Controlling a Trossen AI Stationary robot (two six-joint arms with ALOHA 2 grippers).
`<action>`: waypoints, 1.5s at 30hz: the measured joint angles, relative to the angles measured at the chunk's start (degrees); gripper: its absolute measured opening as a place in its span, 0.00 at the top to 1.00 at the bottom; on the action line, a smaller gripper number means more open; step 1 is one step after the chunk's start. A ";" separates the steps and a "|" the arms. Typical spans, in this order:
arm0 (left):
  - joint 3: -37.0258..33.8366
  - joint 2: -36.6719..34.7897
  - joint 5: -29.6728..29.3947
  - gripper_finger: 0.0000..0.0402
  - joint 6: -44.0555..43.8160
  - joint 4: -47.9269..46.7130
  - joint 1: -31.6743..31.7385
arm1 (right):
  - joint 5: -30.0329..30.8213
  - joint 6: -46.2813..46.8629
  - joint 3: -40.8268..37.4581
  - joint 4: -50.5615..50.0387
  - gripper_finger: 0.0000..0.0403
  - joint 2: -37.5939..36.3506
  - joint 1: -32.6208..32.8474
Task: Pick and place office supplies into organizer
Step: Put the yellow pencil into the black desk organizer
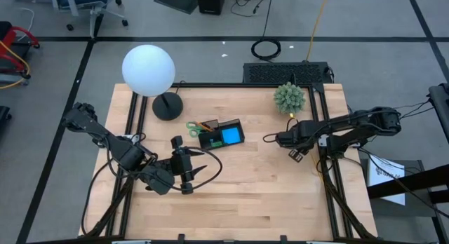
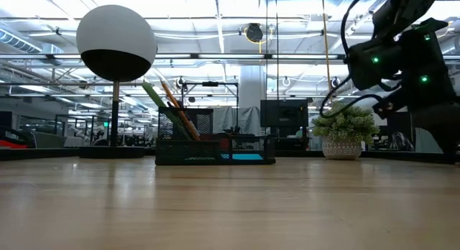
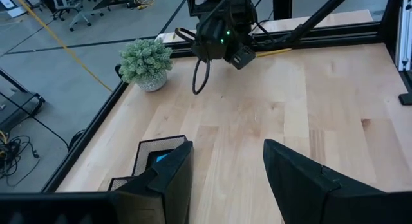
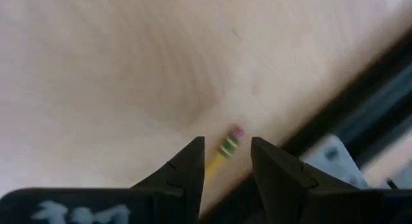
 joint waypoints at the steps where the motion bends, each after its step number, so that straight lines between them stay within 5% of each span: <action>1: 0.00 0.00 0.00 0.51 0.02 -0.01 0.00 | 0.06 -0.20 0.00 -1.19 0.71 0.02 -0.07; 18: 0.00 0.00 -0.02 0.51 0.19 0.04 0.17 | -0.06 -17.74 1.85 -3.71 0.71 5.65 -1.14; 29: 0.00 0.00 -0.04 0.51 0.34 0.44 0.17 | 0.20 -19.61 8.35 -20.01 0.71 9.60 -1.25; 45: 0.00 0.00 2.56 0.51 0.45 0.43 0.17 | -7.80 -15.30 7.65 -15.54 0.71 16.30 -1.11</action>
